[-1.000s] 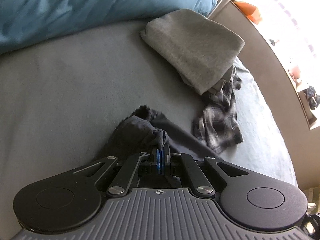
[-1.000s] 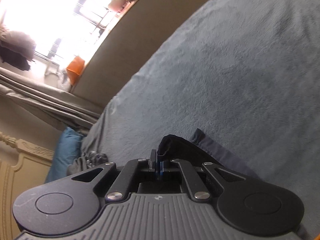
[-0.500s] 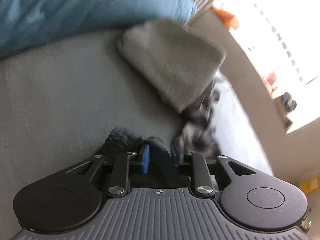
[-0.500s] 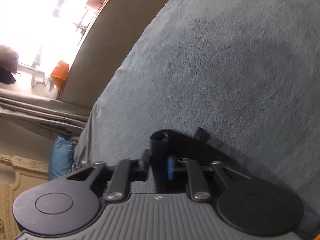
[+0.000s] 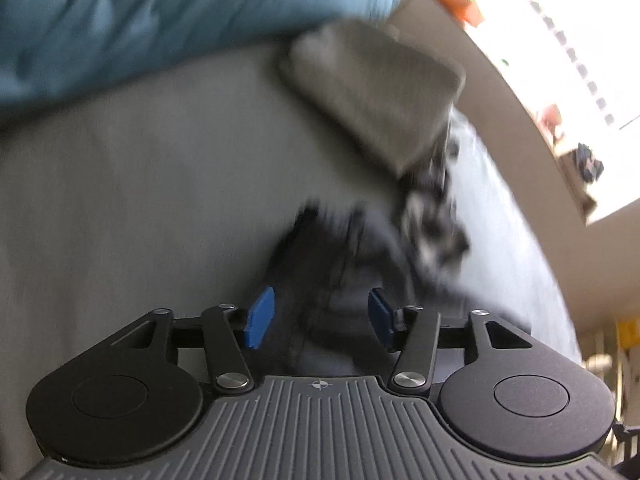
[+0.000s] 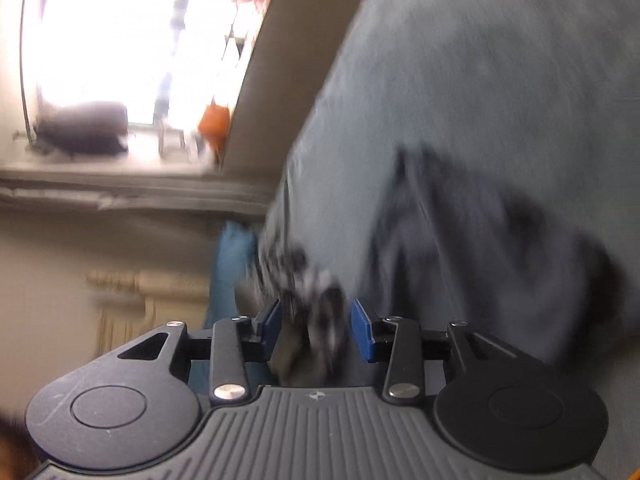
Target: Fold clothes
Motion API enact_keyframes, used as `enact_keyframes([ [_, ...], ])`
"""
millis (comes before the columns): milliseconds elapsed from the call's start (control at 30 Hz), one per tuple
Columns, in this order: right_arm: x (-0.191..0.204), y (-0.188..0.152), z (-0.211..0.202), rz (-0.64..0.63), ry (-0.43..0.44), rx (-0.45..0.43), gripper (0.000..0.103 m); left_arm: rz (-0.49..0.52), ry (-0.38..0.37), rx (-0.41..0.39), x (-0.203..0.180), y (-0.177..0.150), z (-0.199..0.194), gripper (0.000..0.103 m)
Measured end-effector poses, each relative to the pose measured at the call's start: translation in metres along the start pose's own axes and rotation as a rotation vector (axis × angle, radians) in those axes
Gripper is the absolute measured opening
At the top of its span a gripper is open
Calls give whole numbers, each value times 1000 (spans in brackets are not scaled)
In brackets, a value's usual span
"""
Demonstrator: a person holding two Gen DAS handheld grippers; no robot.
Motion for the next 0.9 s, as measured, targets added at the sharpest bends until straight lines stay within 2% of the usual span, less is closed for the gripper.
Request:
enact_keyframes([
  [67, -17, -30, -12, 43, -47, 37, 46, -12, -11, 55, 3, -19, 3, 55],
  [167, -55, -67, -22, 110, -171, 66, 51, -54, -10, 123, 10, -42, 13, 56],
  [267, -88, -79, -21, 123, -276, 43, 51, -134, -14, 142, 20, -52, 27, 57],
  [333, -105, -75, -17, 132, -300, -6, 52, -194, -19, 134, 27, -53, 34, 57],
  [400, -117, -66, -11, 141, -287, -69, 52, -263, -40, 124, 31, -51, 40, 57],
  [600, -133, -40, 22, 187, -204, -187, 55, -352, -66, 86, 30, -53, 46, 60],
  [733, -132, -32, 32, 224, -160, -223, 56, -408, -82, 61, 29, -55, 50, 61],
  [900, -134, -34, 22, 246, -150, -222, 55, -460, -85, 84, 42, -77, 30, 61],
])
Point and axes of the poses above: each gripper's, at about its wrist camera, not at the fingertips, and z roughly the way its jaws point, x to its left, y to its top, the point moved 7 cm from there along z, roughly the way its jaws point, and after that the axes turned 6 degrees about y, right-handed, at the moved point
